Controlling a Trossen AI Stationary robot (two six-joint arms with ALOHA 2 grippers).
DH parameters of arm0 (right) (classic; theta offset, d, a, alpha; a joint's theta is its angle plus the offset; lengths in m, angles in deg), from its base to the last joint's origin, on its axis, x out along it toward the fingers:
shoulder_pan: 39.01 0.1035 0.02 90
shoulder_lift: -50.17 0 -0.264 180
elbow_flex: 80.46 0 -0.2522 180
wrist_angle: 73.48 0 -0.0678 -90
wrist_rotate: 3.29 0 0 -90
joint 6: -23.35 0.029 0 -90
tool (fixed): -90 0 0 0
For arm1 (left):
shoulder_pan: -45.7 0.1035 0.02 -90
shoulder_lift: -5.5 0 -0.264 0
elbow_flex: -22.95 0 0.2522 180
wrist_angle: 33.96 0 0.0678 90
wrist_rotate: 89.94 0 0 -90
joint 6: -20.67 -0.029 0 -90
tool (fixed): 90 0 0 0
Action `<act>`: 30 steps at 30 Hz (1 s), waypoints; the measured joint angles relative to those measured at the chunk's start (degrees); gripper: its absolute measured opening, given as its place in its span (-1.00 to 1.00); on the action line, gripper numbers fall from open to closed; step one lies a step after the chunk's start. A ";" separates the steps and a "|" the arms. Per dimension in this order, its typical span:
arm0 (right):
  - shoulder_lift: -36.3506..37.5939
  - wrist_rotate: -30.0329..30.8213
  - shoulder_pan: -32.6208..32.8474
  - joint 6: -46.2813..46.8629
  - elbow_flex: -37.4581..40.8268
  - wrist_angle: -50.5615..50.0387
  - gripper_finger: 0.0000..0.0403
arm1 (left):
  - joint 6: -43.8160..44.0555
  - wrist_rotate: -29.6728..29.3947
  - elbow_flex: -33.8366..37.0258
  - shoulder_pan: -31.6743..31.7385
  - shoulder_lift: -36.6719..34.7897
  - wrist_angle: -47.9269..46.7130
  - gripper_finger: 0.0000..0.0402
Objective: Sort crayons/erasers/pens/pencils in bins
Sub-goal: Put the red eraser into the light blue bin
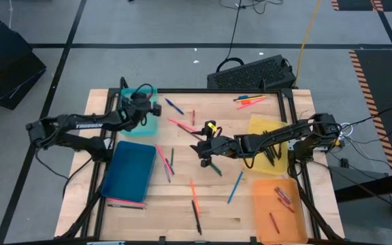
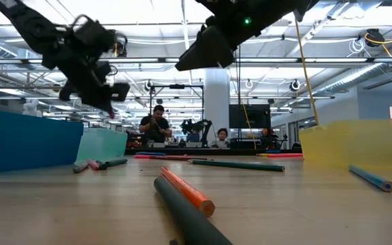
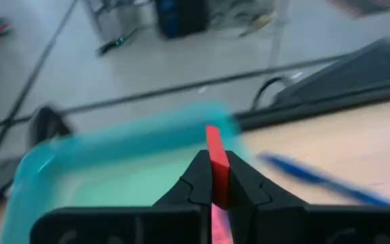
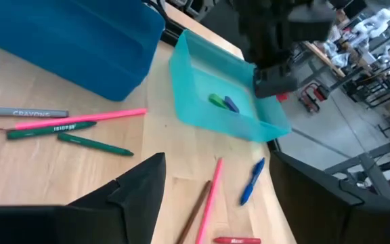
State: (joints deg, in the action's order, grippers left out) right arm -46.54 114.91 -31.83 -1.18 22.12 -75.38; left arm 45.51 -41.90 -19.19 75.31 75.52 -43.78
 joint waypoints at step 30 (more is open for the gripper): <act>0.00 0.01 0.04 5.04 0.00 -2.61 0.28 | 7.15 10.56 -2.10 14.84 14.70 -9.41 -0.72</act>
State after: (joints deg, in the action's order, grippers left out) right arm -46.54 114.92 -31.79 3.86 22.12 -77.98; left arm 52.66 -31.34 -21.29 90.15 90.23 -53.19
